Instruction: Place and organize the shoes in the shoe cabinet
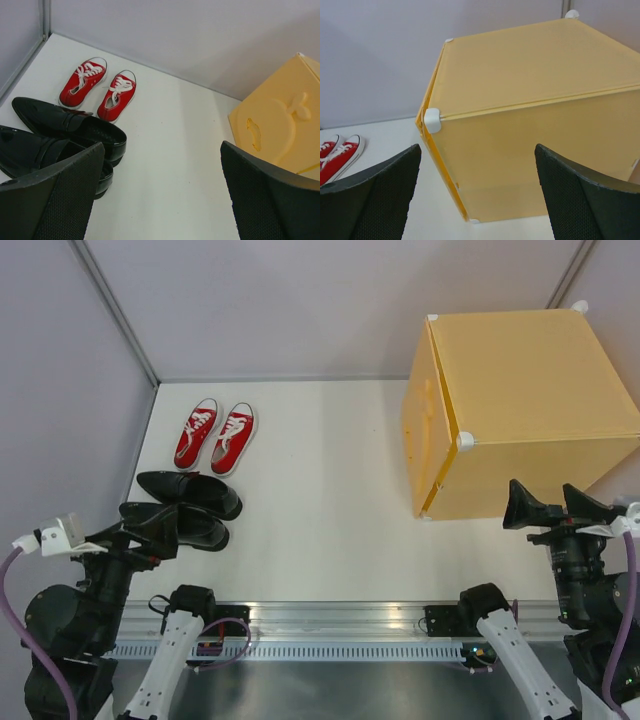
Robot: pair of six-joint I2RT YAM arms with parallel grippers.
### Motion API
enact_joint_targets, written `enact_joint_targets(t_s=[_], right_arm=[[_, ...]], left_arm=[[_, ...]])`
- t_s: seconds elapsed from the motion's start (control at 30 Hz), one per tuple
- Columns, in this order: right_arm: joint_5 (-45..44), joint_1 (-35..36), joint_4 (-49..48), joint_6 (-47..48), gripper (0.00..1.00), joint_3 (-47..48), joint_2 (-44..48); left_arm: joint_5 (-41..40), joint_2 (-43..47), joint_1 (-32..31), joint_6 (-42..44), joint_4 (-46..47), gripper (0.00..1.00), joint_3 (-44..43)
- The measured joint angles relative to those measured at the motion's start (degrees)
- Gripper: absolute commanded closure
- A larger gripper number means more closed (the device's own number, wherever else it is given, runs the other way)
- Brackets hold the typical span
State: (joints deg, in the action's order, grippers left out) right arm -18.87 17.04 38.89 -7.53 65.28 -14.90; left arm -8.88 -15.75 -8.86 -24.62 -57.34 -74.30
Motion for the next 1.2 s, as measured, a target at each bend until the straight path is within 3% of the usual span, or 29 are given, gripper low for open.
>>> enact_joint_targets(t_s=[0.33,0.63,0.87,1.2], right_arm=[[5.42,0.00,4.42,0.31,0.02,6.19,-13.38],[9.64,0.00,6.69,-1.20,0.02,11.72,-28.37],[12.00,0.00,7.52,-2.89,0.03,14.10,-32.72],[14.80,0.00,7.48,-3.82,0.04,19.54,-34.84]], left_arm=[[6.82,-4.90,0.00,0.09,2.36,0.00,9.99],[15.47,-10.67,0.00,1.22,10.10,0.00,23.45],[17.27,-6.05,0.00,1.55,15.23,0.00,31.61],[18.03,-3.82,0.00,1.57,18.62,0.00,31.95]])
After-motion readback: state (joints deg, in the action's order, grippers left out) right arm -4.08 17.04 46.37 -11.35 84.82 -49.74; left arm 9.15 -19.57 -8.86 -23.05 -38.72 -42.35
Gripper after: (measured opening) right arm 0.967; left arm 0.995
